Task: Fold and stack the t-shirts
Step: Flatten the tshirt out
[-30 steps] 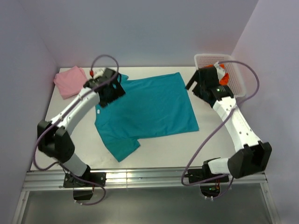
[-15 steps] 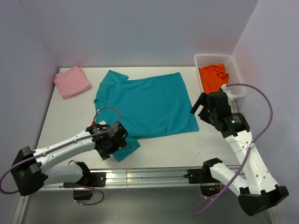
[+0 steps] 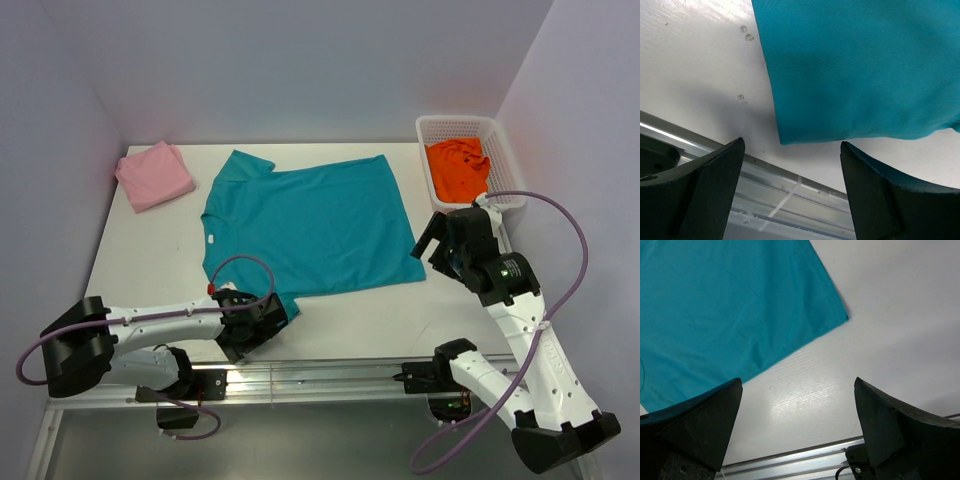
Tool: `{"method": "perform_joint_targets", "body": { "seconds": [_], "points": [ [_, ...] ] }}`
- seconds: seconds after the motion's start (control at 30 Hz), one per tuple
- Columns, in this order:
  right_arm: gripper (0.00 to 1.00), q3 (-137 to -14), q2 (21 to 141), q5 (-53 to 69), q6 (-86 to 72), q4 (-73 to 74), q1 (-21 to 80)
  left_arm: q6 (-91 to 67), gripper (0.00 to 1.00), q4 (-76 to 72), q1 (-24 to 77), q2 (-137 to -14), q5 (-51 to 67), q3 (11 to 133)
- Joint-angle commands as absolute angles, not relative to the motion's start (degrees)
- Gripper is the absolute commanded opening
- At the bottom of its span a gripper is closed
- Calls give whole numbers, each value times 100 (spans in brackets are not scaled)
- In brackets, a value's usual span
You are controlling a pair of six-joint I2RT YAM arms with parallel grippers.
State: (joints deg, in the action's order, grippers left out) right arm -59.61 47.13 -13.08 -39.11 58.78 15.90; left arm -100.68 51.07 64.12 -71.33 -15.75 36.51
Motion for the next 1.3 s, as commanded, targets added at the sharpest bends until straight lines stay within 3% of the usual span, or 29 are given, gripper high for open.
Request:
{"method": "perform_joint_targets", "body": {
  "seconds": [0.0, 0.6, 1.27],
  "points": [
    [100, -5889, 4606, -1485, -3788, 6029, 1608, -10485, 83, 4852, 6583, -7251, -1872, 3577],
    [100, -5775, 4526, -1547, -3630, 6108, 1617, -10556, 79, 4869, 6644, -7330, -2461, 3805],
    [100, -5528, 4491, -1521, -3691, 5968, 1617, -11092, 74, 5873, 7005, -6864, -2936, 4360]
  ]
}}
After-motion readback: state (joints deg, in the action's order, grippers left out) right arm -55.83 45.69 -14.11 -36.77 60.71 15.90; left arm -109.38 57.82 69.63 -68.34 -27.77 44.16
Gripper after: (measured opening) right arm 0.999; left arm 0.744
